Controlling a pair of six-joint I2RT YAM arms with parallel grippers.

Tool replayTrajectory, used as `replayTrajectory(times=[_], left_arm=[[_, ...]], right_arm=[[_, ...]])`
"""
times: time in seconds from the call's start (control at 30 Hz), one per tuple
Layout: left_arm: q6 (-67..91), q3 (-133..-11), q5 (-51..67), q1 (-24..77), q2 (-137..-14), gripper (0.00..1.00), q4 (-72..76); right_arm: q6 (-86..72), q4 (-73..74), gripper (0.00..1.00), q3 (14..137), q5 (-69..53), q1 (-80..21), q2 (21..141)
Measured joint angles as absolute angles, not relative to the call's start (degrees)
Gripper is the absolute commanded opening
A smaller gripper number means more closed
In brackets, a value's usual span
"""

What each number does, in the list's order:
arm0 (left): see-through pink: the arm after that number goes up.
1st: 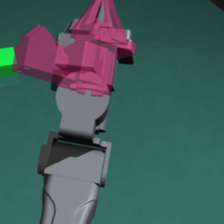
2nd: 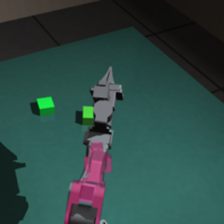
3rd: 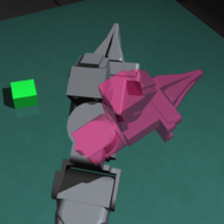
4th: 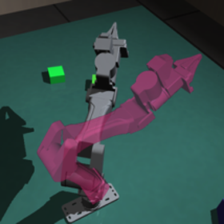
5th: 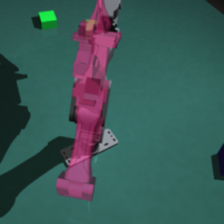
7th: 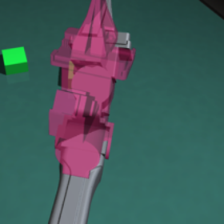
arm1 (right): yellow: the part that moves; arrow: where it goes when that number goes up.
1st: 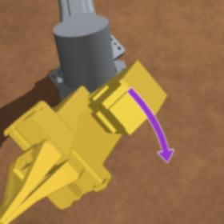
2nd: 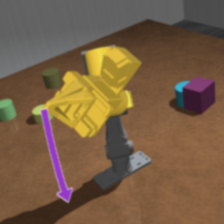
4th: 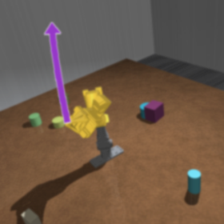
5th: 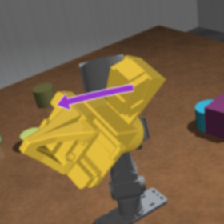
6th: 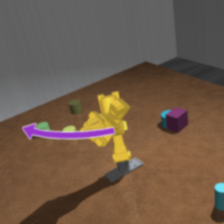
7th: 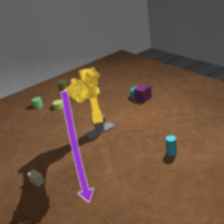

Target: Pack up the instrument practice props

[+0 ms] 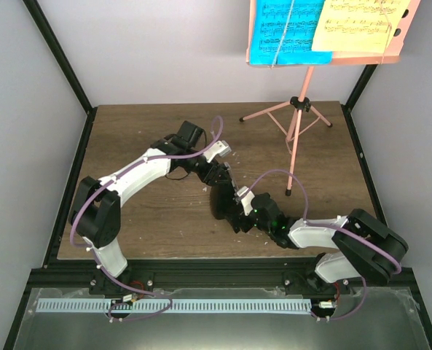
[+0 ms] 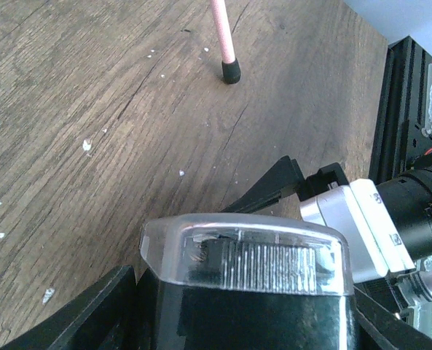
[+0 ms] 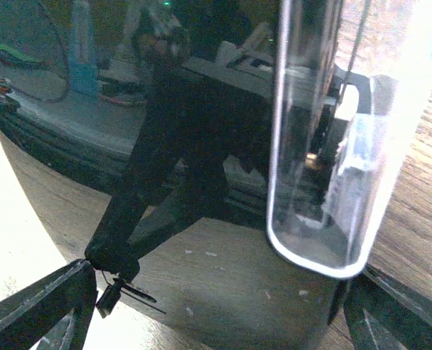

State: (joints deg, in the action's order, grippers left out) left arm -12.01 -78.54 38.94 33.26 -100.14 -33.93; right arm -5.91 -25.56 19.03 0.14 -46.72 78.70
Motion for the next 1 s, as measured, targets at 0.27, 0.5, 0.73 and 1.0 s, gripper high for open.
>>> replayTrajectory(times=[0.27,0.5,0.73,1.0], left_arm=[[-12.9,-78.7,38.2,32.9,-100.1,0.38,-33.8],[-12.0,-78.7,37.8,32.8,-100.1,0.37,-33.8],[-13.6,-78.5,34.5,35.4,-99.2,0.39,-34.0],[-16.8,-75.8,24.1,42.2,-95.8,0.77,-33.8]], right_arm=[[-6.1,-24.7,0.61,19.0,2.1,-46.8,78.5],[-6.3,-24.2,0.68,19.0,3.1,-46.8,77.9],[-7.2,-24.1,0.99,17.7,2.6,-47.2,72.7],[-11.1,-24.9,1.0,10.2,5.1,-47.4,52.9]])
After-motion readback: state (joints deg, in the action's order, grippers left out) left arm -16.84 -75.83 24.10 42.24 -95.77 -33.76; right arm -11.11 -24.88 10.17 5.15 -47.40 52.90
